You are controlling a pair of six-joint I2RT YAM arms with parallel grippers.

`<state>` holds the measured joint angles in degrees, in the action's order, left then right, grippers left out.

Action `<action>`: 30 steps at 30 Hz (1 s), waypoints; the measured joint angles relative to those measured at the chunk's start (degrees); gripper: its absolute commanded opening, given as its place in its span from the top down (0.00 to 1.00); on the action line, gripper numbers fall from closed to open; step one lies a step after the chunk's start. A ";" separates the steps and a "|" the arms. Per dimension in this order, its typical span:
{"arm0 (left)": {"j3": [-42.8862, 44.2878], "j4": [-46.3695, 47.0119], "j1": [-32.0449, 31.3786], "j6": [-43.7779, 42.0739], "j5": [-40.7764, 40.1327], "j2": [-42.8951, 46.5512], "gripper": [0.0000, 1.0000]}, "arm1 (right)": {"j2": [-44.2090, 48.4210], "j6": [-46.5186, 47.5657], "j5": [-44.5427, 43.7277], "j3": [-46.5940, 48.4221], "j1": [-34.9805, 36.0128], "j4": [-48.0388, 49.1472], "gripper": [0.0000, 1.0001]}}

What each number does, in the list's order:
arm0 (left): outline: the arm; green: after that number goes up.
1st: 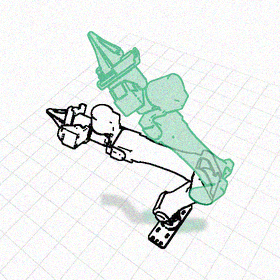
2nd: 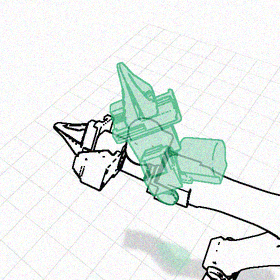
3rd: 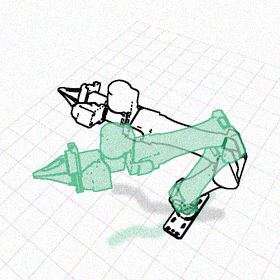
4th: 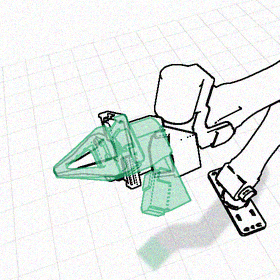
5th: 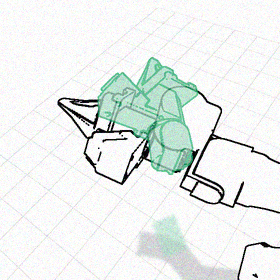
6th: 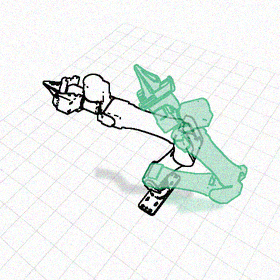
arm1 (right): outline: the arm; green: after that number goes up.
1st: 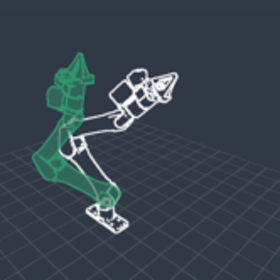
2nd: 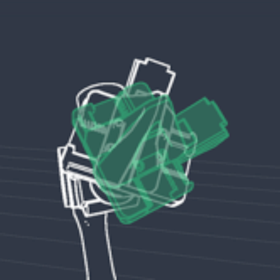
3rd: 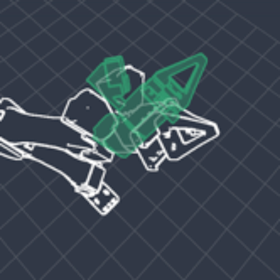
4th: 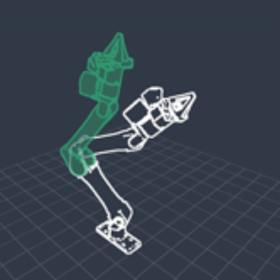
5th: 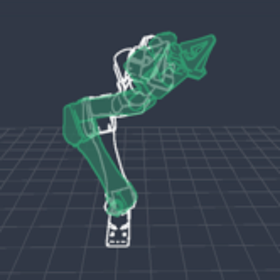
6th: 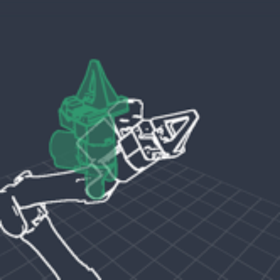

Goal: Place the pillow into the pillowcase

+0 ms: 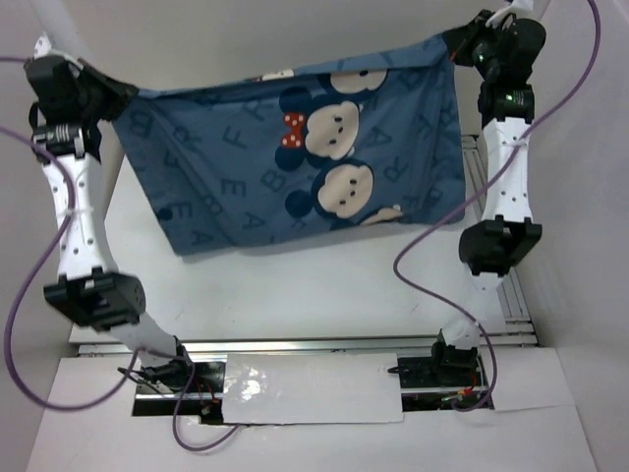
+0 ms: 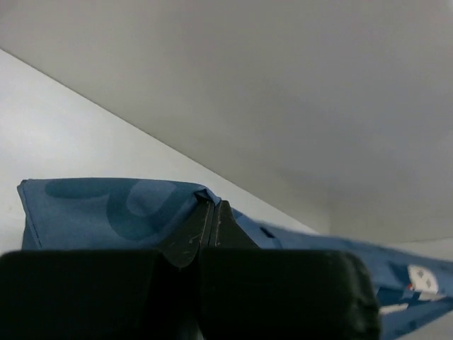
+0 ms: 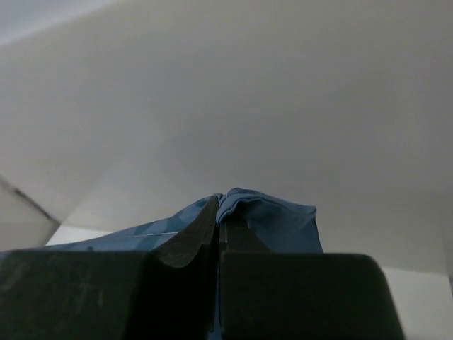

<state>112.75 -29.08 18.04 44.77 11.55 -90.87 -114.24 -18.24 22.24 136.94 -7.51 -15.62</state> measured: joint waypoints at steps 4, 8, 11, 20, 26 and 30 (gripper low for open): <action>15.47 -2.89 -1.38 -2.03 0.26 -9.51 1.00 | -5.77 -1.55 -2.75 7.96 0.50 2.25 1.00; 15.58 -4.96 -1.73 -4.35 -1.51 -4.66 1.00 | 2.89 -1.46 -5.51 -2.25 0.52 4.02 1.00; 9.44 -4.55 -1.73 -5.95 -4.39 5.07 1.00 | 11.85 0.33 -7.74 -8.72 0.52 4.37 1.00; 1.07 -2.67 -1.57 -10.47 -11.58 27.71 1.00 | 38.32 9.05 -18.27 -19.54 0.48 6.47 1.00; 7.50 -6.88 -1.62 -11.54 -11.85 26.69 1.00 | 40.72 12.66 -22.38 -18.14 0.50 5.44 1.00; 4.61 -5.64 -1.66 -11.06 -9.05 24.87 1.00 | 38.84 12.92 -22.40 -22.60 0.52 5.88 1.00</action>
<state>117.36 -34.72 16.38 33.71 2.50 -66.00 -75.40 -5.32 -0.16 114.34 -6.98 -9.74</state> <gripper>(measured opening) 0.026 0.010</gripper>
